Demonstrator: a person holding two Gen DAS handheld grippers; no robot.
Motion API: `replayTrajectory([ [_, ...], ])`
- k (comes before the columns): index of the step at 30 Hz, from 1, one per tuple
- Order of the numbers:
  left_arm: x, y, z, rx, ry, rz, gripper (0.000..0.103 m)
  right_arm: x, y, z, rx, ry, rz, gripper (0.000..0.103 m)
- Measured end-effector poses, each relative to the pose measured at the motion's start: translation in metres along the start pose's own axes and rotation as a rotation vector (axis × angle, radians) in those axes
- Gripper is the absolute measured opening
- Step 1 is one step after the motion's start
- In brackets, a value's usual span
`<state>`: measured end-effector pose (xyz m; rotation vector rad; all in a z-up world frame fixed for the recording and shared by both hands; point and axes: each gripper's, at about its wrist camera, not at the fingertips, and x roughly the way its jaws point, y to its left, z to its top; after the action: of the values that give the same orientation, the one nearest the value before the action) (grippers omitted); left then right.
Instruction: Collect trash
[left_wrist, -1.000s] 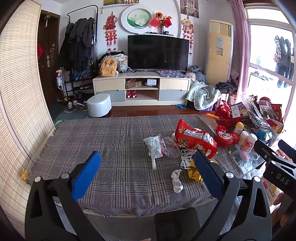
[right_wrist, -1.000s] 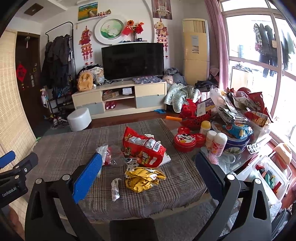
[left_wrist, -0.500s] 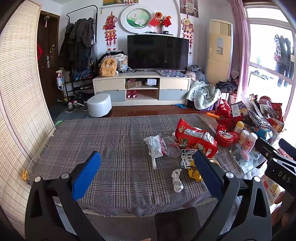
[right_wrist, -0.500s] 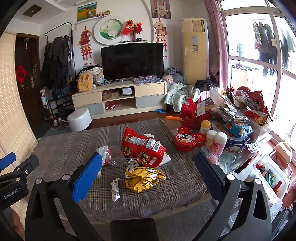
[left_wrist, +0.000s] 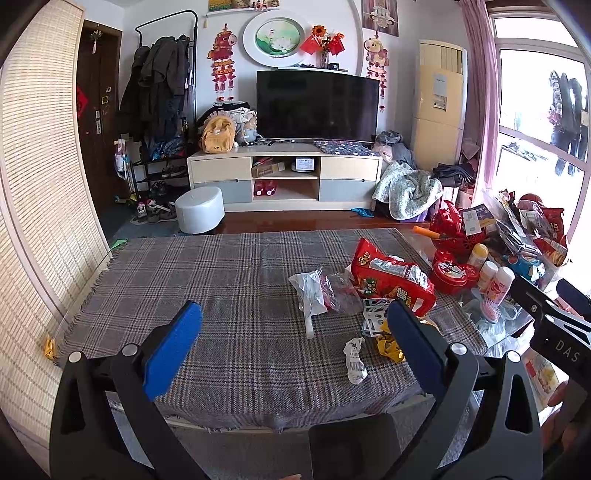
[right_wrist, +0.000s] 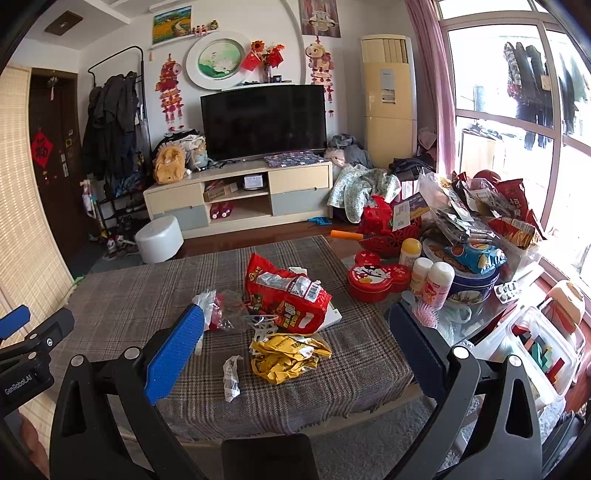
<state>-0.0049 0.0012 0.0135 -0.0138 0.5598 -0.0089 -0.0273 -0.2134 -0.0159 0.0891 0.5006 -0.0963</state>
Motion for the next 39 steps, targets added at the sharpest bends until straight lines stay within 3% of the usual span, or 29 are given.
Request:
replayTrajectory([
  [20,0.002,0.001,-0.003,0.015,-0.003,-0.002,0.095,0.0,0.002,0.0,0.012,-0.025,0.011,0.1],
  [28,0.028,-0.004,-0.011,0.038,0.012,0.003,0.095,0.015,-0.024,-0.004,0.099,-0.044,0.022,0.1],
  [34,0.072,-0.012,-0.023,0.072,0.116,-0.018,0.095,0.062,-0.034,-0.013,0.111,0.102,0.051,0.1],
  [39,0.106,-0.027,-0.043,0.129,0.205,0.0,0.094,0.1,-0.032,-0.025,0.064,0.199,-0.009,0.1],
])
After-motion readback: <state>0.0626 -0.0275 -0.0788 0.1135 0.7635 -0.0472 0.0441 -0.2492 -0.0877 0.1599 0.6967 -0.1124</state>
